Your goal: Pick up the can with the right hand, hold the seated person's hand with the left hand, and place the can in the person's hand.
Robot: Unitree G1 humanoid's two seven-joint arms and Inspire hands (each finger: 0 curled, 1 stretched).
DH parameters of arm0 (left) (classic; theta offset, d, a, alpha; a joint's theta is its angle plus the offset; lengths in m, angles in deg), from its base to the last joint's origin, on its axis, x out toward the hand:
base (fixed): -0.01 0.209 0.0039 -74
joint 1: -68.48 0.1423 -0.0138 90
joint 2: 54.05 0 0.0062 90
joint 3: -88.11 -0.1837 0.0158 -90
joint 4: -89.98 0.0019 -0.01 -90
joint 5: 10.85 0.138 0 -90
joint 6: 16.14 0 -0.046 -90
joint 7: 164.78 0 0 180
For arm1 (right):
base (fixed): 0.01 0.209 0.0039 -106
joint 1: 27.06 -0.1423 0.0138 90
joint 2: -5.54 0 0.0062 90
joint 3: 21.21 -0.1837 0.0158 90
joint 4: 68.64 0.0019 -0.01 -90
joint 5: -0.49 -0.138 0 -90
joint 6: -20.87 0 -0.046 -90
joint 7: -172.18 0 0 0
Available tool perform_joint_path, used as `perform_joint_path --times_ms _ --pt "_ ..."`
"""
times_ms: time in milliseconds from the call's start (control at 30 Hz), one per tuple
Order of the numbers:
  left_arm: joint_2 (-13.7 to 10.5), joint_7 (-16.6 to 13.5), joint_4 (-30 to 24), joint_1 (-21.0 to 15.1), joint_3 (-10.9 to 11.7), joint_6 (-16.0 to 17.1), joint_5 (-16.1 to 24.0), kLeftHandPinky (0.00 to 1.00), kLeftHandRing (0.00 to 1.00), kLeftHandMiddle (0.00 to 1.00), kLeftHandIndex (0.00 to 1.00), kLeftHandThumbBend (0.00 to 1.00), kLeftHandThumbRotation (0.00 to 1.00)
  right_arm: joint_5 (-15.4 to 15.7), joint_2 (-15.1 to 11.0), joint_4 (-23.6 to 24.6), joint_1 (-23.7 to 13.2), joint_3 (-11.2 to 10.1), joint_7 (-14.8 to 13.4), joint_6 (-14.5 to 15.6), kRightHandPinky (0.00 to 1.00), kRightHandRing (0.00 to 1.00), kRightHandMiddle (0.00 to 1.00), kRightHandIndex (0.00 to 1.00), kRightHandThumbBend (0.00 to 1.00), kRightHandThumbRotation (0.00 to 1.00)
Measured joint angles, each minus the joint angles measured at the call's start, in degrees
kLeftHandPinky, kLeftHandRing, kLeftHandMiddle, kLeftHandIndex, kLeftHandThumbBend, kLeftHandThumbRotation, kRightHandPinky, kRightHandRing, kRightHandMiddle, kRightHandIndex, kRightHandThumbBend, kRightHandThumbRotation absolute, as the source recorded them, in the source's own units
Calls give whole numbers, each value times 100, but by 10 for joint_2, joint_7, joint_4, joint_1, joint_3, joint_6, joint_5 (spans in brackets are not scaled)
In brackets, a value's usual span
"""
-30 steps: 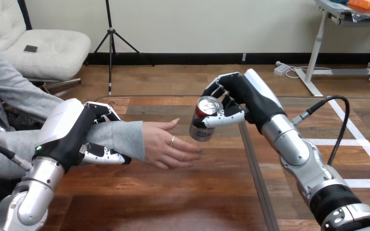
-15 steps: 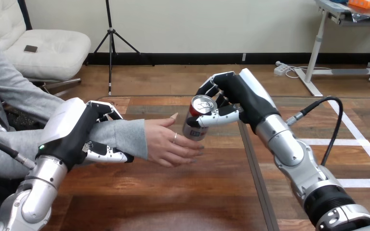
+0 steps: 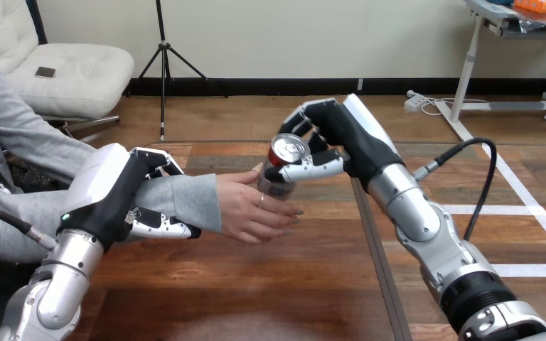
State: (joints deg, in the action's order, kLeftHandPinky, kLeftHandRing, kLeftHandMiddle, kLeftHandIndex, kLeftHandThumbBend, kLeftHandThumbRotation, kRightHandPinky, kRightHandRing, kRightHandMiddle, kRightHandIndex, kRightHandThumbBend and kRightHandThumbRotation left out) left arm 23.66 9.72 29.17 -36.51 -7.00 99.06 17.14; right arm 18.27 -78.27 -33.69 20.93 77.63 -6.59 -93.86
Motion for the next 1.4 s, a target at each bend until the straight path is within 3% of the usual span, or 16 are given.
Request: perform_joint_path --times_ms 1400 --pt "3 -19 6 -5 -6 0 3 16 21 28 43 84 0 -8 22 67 30 0 21 13 29 33 41 44 73 0"
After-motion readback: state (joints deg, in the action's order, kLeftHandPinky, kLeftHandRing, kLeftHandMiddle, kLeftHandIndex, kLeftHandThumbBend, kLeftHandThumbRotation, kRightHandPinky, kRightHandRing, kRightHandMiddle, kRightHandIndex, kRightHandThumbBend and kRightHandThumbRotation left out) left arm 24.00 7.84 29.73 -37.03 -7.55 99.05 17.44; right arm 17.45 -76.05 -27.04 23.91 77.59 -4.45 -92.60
